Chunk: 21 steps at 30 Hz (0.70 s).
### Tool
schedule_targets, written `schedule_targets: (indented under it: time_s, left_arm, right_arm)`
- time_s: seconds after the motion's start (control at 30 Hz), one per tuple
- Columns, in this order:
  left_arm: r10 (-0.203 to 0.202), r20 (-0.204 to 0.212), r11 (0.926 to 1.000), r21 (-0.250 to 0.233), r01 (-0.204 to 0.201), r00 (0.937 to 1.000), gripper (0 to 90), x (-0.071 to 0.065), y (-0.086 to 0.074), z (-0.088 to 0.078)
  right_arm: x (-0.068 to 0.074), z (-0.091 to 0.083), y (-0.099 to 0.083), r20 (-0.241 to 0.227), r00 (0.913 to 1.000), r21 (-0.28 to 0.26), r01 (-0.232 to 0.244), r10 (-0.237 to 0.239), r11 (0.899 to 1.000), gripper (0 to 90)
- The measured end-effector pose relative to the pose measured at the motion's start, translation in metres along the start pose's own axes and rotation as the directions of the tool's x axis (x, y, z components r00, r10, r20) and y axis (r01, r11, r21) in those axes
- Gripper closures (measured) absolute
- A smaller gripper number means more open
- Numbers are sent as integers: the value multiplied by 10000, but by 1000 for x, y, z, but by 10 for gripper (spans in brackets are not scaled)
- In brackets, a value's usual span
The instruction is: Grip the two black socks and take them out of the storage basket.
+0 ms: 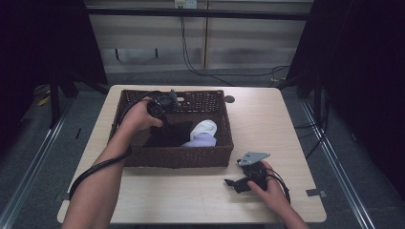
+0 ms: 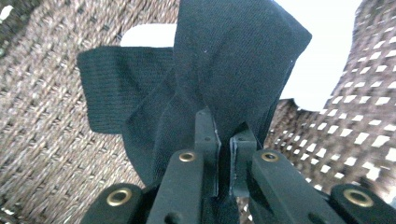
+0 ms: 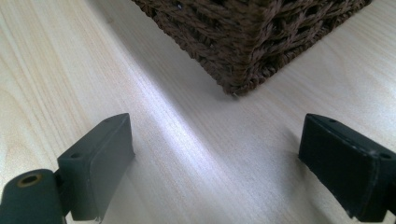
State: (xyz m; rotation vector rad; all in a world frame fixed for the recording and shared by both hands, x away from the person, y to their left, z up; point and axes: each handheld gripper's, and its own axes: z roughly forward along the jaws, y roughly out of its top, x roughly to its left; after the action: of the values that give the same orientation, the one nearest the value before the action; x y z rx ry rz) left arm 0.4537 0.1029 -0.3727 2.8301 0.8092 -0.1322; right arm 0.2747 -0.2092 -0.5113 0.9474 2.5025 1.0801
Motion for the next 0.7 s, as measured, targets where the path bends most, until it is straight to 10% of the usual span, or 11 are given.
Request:
schedule_targets:
  time_s: [0.7]
  left_arm:
    - [351, 130, 9988, -345, -347, 9993, 855, -13, 4, -67]
  right_arm:
    - [0, 0, 0, -47, 10000, 54, -31, 31, 10000, 92]
